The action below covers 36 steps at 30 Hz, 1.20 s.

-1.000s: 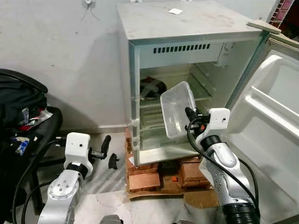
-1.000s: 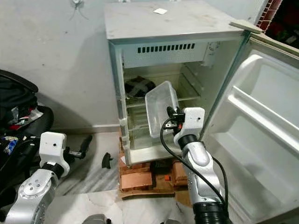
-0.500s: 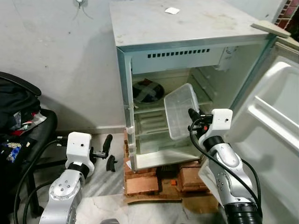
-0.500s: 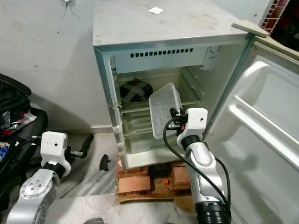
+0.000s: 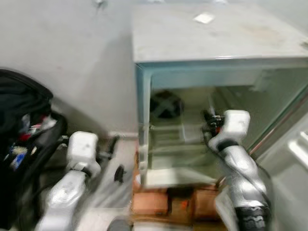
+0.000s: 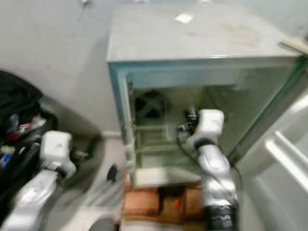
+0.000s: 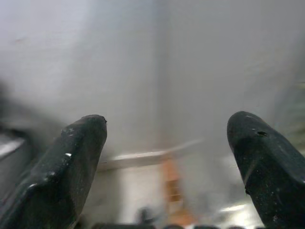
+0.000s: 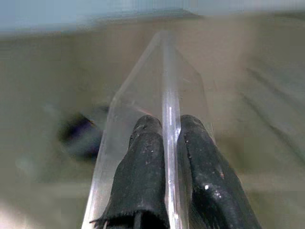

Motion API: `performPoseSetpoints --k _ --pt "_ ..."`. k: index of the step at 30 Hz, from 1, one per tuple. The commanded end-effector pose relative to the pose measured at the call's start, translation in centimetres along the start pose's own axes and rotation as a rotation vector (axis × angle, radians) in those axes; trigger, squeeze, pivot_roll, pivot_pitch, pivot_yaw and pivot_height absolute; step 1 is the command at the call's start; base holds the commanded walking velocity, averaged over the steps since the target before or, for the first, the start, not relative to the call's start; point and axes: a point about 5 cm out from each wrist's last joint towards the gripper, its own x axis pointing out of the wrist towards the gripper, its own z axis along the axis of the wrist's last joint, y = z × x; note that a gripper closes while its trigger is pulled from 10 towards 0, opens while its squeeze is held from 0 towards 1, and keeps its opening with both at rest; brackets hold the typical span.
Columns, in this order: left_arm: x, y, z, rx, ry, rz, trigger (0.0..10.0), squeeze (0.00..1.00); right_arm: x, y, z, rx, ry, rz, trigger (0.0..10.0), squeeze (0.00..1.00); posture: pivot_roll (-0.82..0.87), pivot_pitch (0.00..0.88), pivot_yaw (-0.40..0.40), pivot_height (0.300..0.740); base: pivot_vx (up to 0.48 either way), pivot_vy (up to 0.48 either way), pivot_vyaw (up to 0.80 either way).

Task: Restocking fridge

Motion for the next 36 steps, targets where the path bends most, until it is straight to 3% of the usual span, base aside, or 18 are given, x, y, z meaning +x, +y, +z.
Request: performPoseSetpoints --k 1,18,23,27,31,36 --pt "0.4 -1.1 0.8 -0.013 -0.031 -0.044 10.0 0.0 -0.6 -1.3 0.1 -0.027 -0.002 -0.035 10.0 0.0 0.12 0.0 -0.008 0.74 0.0 0.0 0.0" --pt "0.2 -1.2 0.6 -0.003 -0.024 -0.043 10.0 0.0 -0.5 -2.0 -0.4 -0.03 0.008 -0.089 10.0 0.0 0.13 0.0 -0.004 0.74 0.0 0.0 0.0" --pt "0.1 -1.4 2.3 -0.003 -0.06 -0.052 10.0 0.0 0.0 -2.3 -0.4 -0.01 0.012 -0.128 10.0 0.0 0.16 0.011 0.005 0.74 0.0 0.0 0.0" --pt "0.2 -1.0 1.6 0.019 -0.035 -0.046 10.0 0.0 0.5 -2.8 -0.6 0.013 0.017 -0.185 10.0 0.0 0.16 0.016 0.017 0.74 0.0 0.0 0.0" --pt "0.0 -1.0 1.2 0.007 -0.032 -0.05 10.0 0.0 -0.4 -3.7 -0.8 0.039 0.024 -0.247 10.0 0.0 0.14 0.015 0.009 0.74 0.0 0.0 -0.23" --pt "0.0 -1.0 1.6 0.01 -0.039 -0.049 10.0 0.0 -1.1 -3.9 -1.2 0.017 0.045 -0.224 10.0 0.0 0.15 0.037 -0.001 0.74 0.0 0.0 -0.44"
